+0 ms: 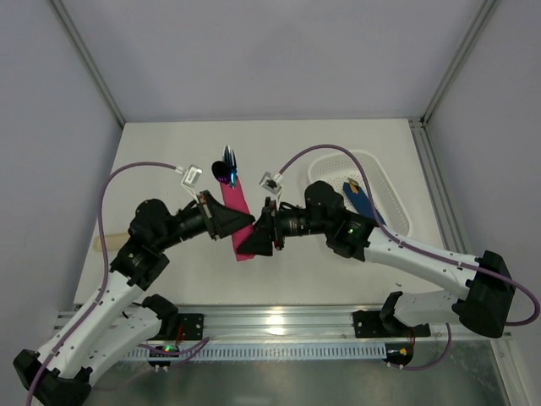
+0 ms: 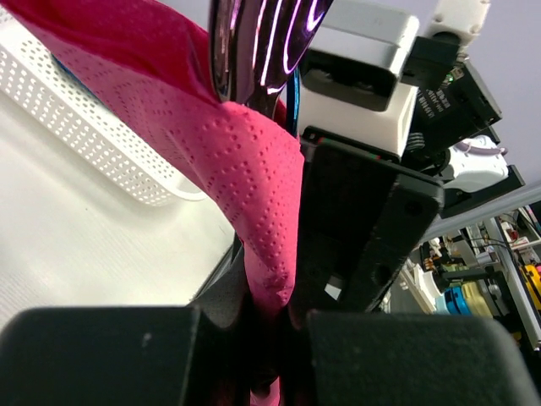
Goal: Place the utensils on the paper napkin and roll it up
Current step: Roll the napkin, then move the bin to the center of the board.
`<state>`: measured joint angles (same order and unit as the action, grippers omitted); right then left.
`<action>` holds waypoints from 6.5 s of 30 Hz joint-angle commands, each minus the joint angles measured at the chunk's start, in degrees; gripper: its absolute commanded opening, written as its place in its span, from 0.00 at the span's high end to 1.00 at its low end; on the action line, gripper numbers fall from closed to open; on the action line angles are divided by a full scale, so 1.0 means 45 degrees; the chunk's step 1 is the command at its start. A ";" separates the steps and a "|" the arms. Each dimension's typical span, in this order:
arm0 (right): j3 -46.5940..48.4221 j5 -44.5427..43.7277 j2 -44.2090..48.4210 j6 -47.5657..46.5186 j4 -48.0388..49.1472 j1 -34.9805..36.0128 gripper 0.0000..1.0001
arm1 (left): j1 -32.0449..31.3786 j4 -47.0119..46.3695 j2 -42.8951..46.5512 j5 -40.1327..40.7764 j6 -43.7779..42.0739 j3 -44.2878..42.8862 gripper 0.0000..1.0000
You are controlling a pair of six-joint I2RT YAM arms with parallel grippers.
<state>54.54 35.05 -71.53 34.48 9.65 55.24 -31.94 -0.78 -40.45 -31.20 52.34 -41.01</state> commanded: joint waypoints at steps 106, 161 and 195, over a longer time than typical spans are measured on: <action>0.0419 0.1216 -0.0649 0.1068 0.2797 -0.1202 0.49 | 0.0106 -0.2211 -0.0309 0.0410 0.0401 0.0091 1.00; 0.0047 -1.0778 0.2637 -0.2172 -1.0152 -0.6005 0.83 | -0.0576 -0.1038 -0.3100 0.1113 -0.0888 -0.1100 1.00; -0.1067 -0.9547 -0.1975 -0.1725 -0.8610 -0.5558 0.96 | -0.1573 0.1343 -0.8082 0.4004 0.0949 -0.3658 1.00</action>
<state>48.31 -7.57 -79.48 24.73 -30.85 29.10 -38.30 4.64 -76.31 -14.85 57.04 -54.00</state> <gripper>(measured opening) 0.039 0.080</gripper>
